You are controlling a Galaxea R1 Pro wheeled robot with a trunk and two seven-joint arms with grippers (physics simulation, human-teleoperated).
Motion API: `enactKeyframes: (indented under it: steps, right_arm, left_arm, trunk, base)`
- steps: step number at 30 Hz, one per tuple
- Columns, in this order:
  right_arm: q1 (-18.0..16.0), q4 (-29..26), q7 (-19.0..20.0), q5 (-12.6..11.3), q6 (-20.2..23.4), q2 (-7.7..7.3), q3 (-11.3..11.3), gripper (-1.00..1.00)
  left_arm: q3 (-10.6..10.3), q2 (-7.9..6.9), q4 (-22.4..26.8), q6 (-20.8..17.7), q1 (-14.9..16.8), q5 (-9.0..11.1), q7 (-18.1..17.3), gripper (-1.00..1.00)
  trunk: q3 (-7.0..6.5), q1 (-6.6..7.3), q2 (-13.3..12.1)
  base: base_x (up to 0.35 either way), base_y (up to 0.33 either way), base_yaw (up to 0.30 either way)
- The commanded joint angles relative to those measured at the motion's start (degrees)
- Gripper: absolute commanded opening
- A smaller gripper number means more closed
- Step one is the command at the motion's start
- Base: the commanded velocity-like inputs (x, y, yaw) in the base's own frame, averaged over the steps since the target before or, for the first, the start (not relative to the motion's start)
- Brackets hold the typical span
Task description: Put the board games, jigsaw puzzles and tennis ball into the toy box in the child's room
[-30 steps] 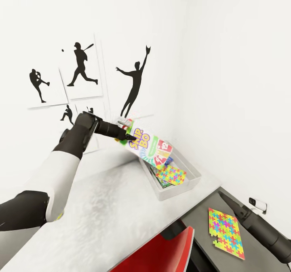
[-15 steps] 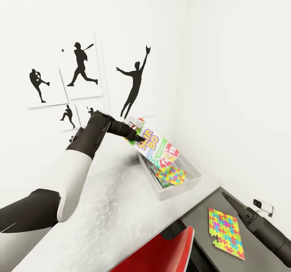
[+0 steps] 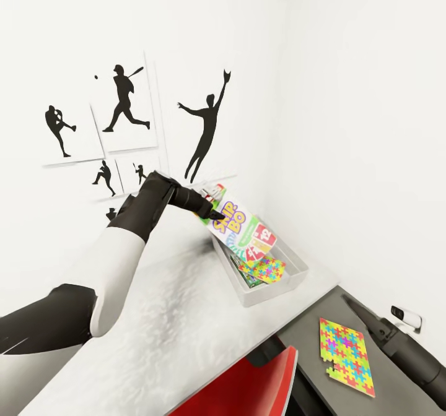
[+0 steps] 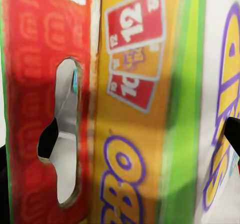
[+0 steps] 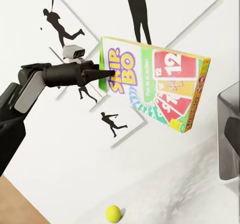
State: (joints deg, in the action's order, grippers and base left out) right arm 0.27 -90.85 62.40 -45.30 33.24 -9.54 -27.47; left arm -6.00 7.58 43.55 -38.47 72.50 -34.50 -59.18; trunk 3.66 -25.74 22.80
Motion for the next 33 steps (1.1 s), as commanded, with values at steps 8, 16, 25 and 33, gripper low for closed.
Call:
enactKeyframes:
  steps: [8,16,25,33]
  right_arm:
    - [0.00,0.13,-0.14,-0.45,0.79,-0.04,-0.47,1.00]
    - [0.00,0.06,-0.25,-0.45,2.00,-0.06,-0.60,1.00]
    - [0.00,0.06,-0.17,-0.46,2.09,-0.04,-0.74,1.00]
    - [0.00,0.11,-0.17,-0.42,2.10,-0.04,-0.80,1.00]
  left_arm:
    - [0.10,-0.10,0.13,-0.38,0.01,-0.39,-0.66,-1.00]
    - [0.11,-0.10,0.22,-0.38,0.01,-0.39,-0.76,-1.00]
    - [0.03,-0.19,0.22,-0.38,0.02,-0.40,-0.77,-1.00]
    - [0.02,-0.19,0.22,-0.38,0.01,-0.40,-0.76,-1.00]
  trunk:
    - [0.12,-0.04,0.12]
    - [0.12,-0.04,0.12]
    - [-0.02,-0.04,0.12]
    - [-0.53,-0.04,0.12]
  base:
    - [0.000,0.000,0.000]
    - [0.000,0.000,0.000]
    - [-0.097,0.000,-0.046]
    - [-0.122,-0.070,-0.194]
